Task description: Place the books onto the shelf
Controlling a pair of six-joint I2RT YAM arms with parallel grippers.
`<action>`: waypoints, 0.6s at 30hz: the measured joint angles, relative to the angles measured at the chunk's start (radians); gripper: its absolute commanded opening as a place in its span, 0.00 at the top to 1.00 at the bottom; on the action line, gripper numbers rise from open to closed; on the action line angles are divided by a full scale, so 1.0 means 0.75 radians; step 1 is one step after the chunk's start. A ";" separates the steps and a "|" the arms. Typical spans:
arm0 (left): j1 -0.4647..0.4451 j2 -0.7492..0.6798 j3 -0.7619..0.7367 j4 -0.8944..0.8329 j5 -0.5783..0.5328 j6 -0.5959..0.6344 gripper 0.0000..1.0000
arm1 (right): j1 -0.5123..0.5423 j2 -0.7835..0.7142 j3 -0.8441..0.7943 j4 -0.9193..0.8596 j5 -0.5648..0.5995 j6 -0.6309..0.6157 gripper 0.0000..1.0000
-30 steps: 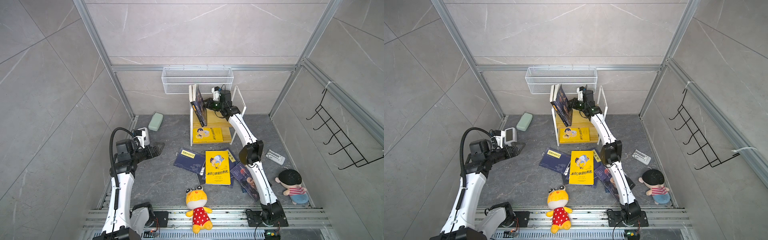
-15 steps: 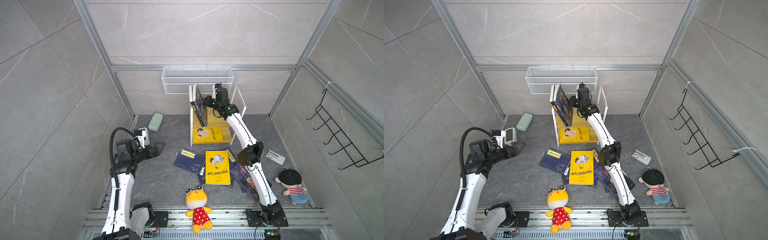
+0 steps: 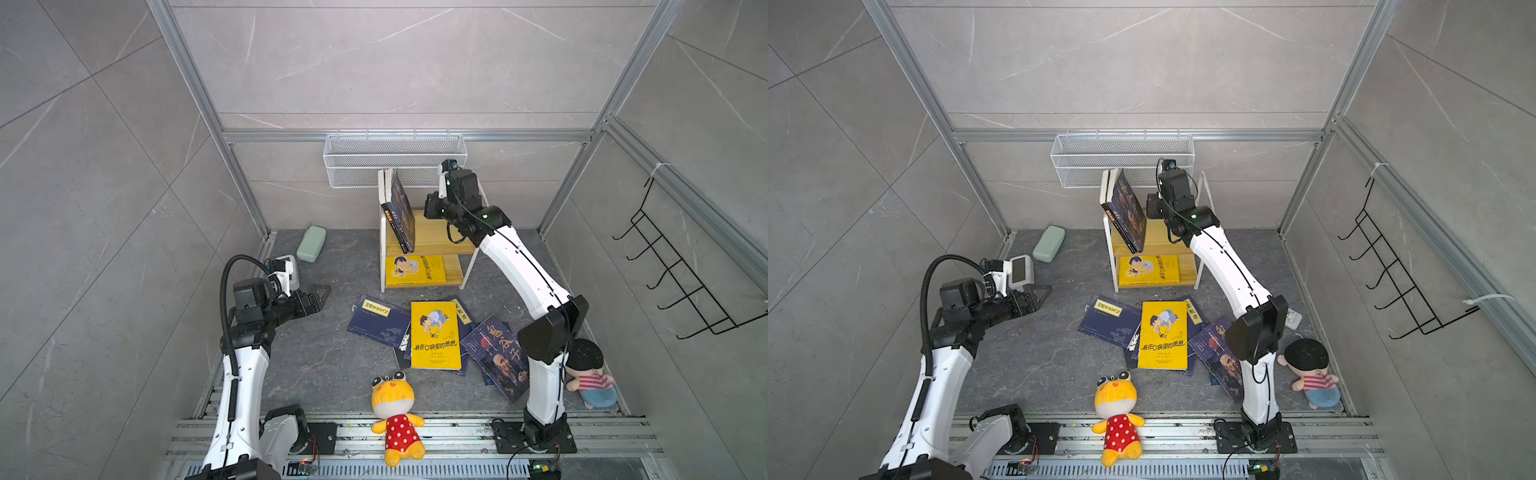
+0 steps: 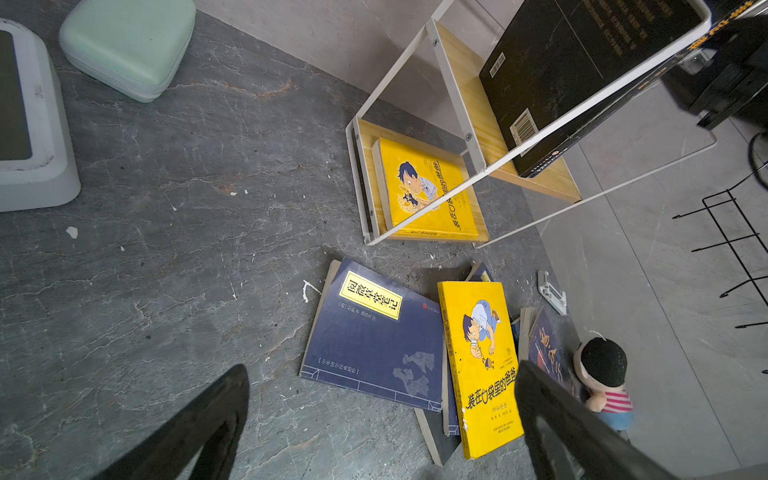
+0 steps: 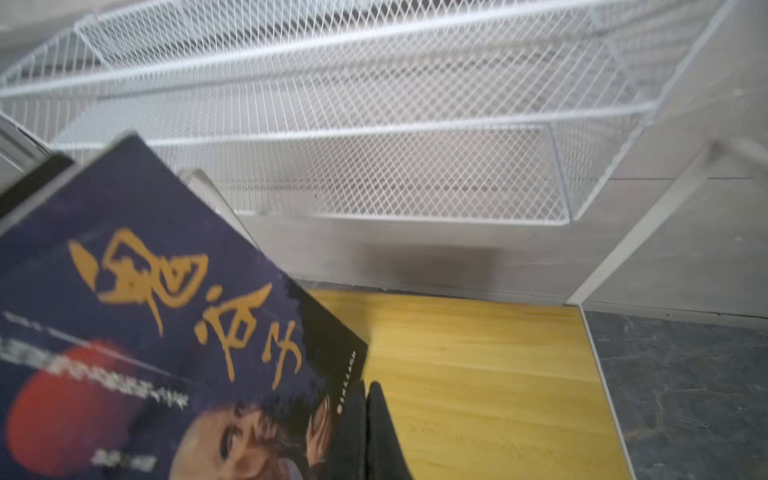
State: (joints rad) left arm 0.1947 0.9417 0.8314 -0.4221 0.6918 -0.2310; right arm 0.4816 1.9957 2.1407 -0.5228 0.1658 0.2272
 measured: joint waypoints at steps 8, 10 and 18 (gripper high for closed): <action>0.001 -0.002 -0.003 0.005 0.013 -0.001 0.00 | -0.006 0.045 -0.098 -0.005 -0.102 -0.089 1.00; 0.001 -0.005 -0.003 0.005 0.021 -0.001 0.00 | -0.006 0.055 -0.097 -0.003 -0.130 -0.093 1.00; 0.002 -0.013 -0.008 0.005 0.024 -0.001 0.00 | -0.006 0.185 -0.034 -0.017 -0.237 -0.120 1.00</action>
State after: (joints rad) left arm 0.1959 0.9318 0.8257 -0.4183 0.7101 -0.2314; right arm 0.4774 2.1345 2.1155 -0.5354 -0.0120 0.1375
